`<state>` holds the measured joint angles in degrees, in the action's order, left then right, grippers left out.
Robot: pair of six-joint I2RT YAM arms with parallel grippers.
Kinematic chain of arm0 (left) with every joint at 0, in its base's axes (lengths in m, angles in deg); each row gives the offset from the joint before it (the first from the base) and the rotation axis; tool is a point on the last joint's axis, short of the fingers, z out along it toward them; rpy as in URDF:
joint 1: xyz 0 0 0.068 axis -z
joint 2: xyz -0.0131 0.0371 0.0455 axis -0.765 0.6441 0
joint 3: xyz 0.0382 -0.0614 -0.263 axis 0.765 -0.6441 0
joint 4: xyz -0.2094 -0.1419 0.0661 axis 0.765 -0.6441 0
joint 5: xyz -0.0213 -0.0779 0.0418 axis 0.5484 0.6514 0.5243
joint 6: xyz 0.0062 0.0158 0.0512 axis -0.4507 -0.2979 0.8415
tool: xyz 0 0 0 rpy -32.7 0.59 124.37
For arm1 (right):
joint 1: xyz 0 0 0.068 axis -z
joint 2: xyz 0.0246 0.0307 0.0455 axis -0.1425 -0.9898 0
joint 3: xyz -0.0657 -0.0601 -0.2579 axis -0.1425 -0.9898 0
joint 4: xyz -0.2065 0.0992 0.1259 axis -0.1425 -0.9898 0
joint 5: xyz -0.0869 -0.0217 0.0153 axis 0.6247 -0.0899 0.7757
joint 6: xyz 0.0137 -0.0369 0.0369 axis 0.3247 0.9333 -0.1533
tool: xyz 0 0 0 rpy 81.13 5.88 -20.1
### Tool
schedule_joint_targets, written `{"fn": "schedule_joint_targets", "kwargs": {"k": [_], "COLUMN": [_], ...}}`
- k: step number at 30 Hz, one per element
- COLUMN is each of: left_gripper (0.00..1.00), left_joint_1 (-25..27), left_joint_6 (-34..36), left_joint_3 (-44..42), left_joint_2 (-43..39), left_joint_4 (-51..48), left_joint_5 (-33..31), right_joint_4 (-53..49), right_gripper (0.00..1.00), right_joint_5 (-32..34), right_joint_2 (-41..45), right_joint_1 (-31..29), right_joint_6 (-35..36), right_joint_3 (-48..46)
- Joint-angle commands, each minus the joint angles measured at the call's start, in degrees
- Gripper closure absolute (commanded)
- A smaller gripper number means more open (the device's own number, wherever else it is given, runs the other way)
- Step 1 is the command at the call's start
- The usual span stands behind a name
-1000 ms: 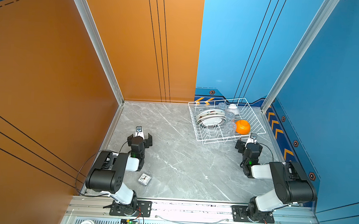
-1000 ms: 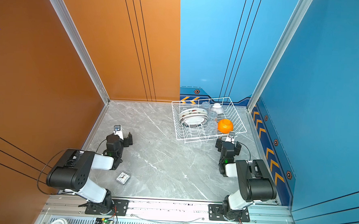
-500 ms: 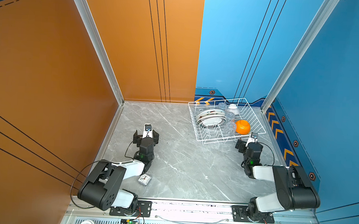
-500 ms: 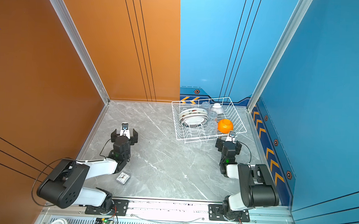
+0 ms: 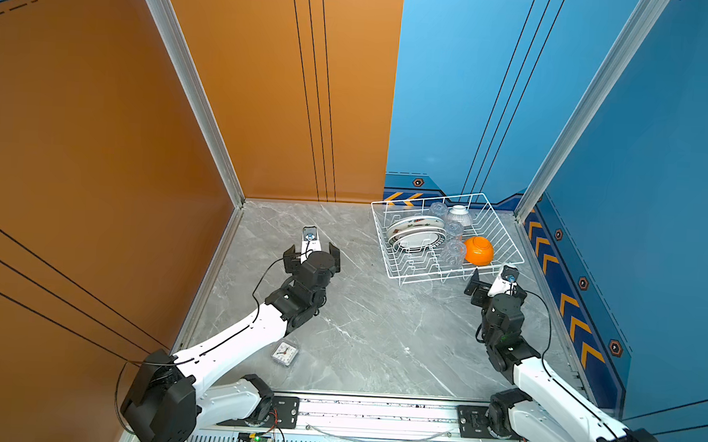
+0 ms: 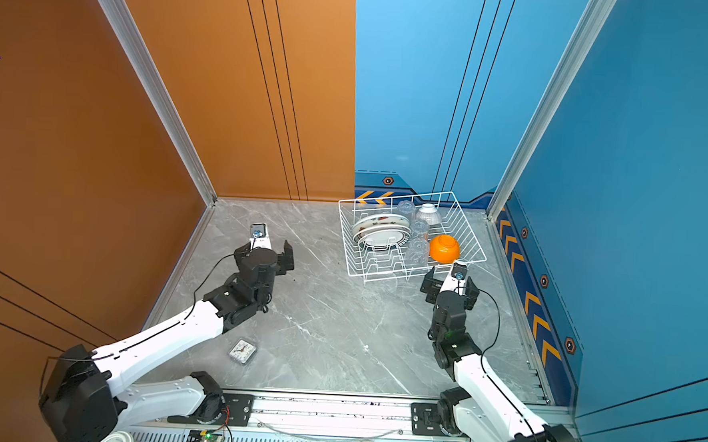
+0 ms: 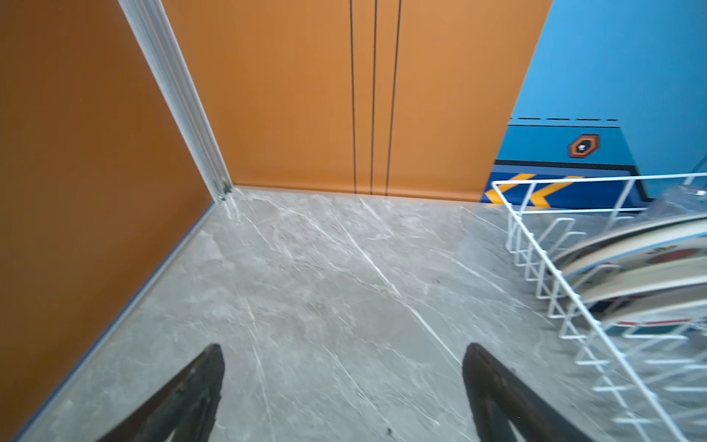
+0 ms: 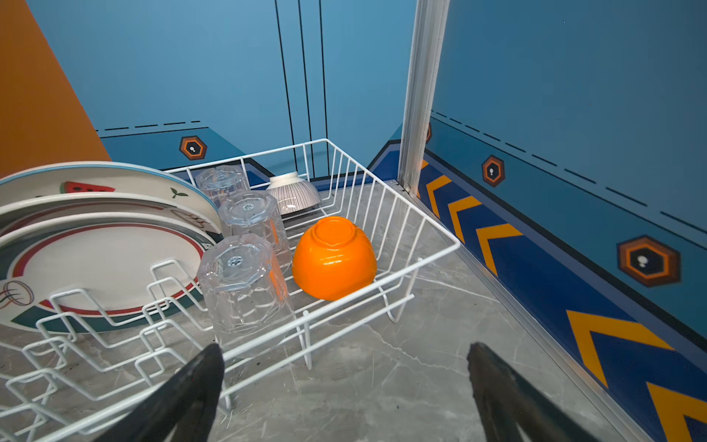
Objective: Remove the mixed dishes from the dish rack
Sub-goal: 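Move the left gripper to the rack's near side while the right gripper approaches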
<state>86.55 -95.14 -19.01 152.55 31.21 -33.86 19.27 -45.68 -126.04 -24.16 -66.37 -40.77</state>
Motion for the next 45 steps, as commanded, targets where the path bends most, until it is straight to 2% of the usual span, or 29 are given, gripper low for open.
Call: {"fn": "schedule_joint_targets", "kwargs": {"k": [1,6,9,15,19,21,26,35,45], "left_gripper": [0.02,0.02,0.02,0.02,0.02,0.04,0.13,0.42,0.58], "left_joint_1": [2.1,3.5,4.2,4.7,5.0,5.0,4.9,4.4,3.1], "left_joint_6": [-9.9,-11.7,-12.6,-13.6,-13.9,-14.1,-14.6,-17.2,-19.0], "left_joint_3": [4.6,11.7,15.8,20.9,23.8,25.3,29.1,35.0,39.6], "left_joint_2": [2.7,9.1,12.5,19.6,23.5,25.4,29.7,38.3,46.8], "left_joint_4": [-16.5,-20.6,-20.5,-18.7,-17.5,-16.9,-16.7,-17.1,-19.6], "left_joint_5": [8.2,16.8,18.5,25.3,27.8,29.0,31.1,35.6,36.0], "right_joint_4": [-18.8,-30.4,-35.4,-46.6,-50.4,-50.8,-47.9,-49.0,-54.1], "right_gripper": [0.00,0.00,0.00,0.00,0.00,0.00,0.00,0.00,0.00], "right_joint_5": [-1.1,-8.9,-14.6,-26.8,-29.5,-32.8,-36.0,-37.5,-35.8], "right_joint_2": [4.0,4.6,3.2,-5.1,-9.7,-10.5,-7.7,-2.5,0.2], "right_joint_1": [0.6,1.5,2.4,7.5,8.1,7.4,7.4,7.4,7.4], "right_joint_6": [-6.7,-10.3,-11.4,-15.3,-18.9,-18.0,-16.9,-17.3,-19.0], "right_joint_3": [4.2,9.2,12.4,20.3,24.7,26.2,23.8,22.3,23.0]}}
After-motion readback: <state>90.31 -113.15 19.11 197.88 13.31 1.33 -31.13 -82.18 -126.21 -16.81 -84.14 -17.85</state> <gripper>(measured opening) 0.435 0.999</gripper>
